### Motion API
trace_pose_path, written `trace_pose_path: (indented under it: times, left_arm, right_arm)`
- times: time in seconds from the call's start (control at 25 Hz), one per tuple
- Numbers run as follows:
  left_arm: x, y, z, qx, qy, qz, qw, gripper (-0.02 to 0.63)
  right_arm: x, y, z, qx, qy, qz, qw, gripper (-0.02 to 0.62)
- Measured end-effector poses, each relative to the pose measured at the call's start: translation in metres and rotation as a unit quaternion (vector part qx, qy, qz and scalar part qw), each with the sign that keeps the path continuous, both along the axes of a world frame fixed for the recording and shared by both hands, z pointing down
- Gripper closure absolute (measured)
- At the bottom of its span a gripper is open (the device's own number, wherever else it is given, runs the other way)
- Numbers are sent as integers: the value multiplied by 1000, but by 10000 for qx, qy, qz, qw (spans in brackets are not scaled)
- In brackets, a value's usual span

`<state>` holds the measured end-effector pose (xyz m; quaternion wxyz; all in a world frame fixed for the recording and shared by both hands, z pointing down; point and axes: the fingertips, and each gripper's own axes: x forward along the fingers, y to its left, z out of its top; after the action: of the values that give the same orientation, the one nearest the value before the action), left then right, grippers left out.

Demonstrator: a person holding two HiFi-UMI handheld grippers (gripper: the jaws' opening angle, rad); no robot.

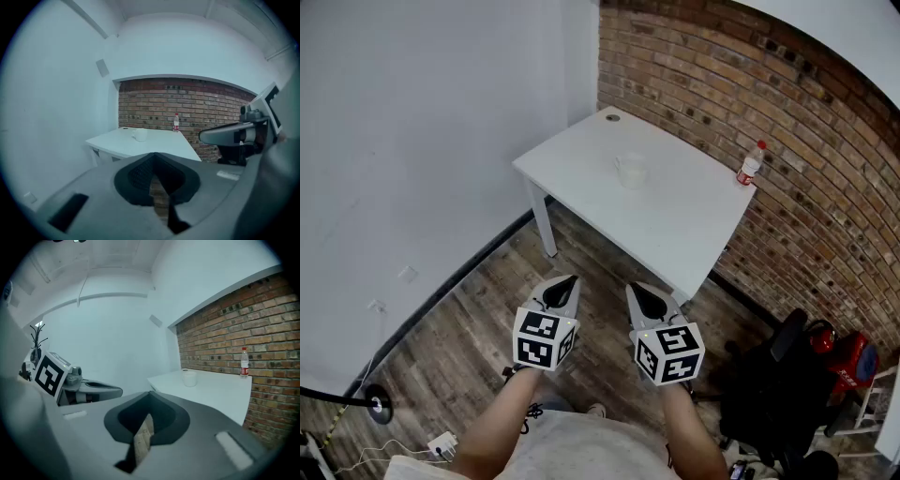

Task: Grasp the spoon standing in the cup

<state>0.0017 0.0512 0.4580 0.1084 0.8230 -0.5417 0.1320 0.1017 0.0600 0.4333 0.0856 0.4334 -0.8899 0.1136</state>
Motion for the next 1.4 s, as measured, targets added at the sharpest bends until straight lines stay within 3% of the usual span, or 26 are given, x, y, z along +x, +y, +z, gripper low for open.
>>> trace_pose_path:
  times: [0.52,1.4]
  left_arm:
    - [-7,-25,5,-67,39,82,9999,609]
    - [-64,-197,6,-188,421,1006,9939,609]
  right_arm:
    - [-12,-23,11,-169,-76,109,9998,591]
    - [-86,-179,16,-441,281,906,9945,591]
